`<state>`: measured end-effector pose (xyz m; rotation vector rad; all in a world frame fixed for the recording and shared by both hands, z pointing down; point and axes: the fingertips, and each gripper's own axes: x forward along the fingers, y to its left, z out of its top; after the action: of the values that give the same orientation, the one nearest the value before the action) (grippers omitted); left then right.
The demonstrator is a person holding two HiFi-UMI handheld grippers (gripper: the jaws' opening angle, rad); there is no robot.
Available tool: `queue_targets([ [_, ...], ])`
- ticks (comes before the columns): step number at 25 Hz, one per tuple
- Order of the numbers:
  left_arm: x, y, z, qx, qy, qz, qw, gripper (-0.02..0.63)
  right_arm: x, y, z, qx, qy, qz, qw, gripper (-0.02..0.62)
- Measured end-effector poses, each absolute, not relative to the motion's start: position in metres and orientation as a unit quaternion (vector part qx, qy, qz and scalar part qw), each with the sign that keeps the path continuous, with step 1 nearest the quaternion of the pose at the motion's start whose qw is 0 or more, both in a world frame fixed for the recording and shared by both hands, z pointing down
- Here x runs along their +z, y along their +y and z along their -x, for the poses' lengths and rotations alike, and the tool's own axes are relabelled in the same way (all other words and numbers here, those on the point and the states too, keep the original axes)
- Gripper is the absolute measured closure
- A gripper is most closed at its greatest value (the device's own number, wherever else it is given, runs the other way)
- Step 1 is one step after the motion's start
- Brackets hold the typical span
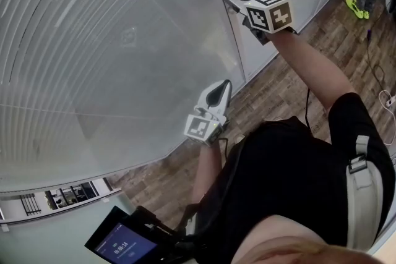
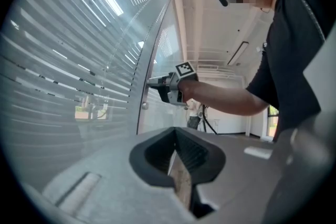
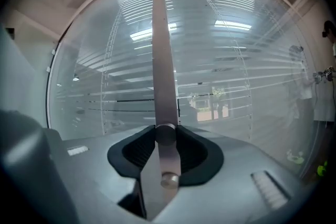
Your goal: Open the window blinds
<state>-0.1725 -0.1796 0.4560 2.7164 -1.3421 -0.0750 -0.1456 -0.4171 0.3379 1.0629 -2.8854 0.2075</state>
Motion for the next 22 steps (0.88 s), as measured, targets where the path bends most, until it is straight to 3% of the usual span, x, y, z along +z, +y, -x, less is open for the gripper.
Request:
queue_targets([
  [14,0.456,-0.181,0.164,-0.029,-0.432,-0.900,0.054,0.603,0.341,-0.418,0.150,0.044,-0.939,-0.337,0.044,0.457],
  [18,0.457,-0.180,0.163,-0.034,-0.434,-0.898,0.055,0.603,0.341,-0.408,0.151,-0.047,-0.941,-0.325,0.082,0.357],
  [22,0.460,-0.177,0.166,-0.028,-0.436,-0.897,0.063,0.603,0.331,-0.395,0.154,-0.228,-0.906,-0.320,0.157,0.334],
])
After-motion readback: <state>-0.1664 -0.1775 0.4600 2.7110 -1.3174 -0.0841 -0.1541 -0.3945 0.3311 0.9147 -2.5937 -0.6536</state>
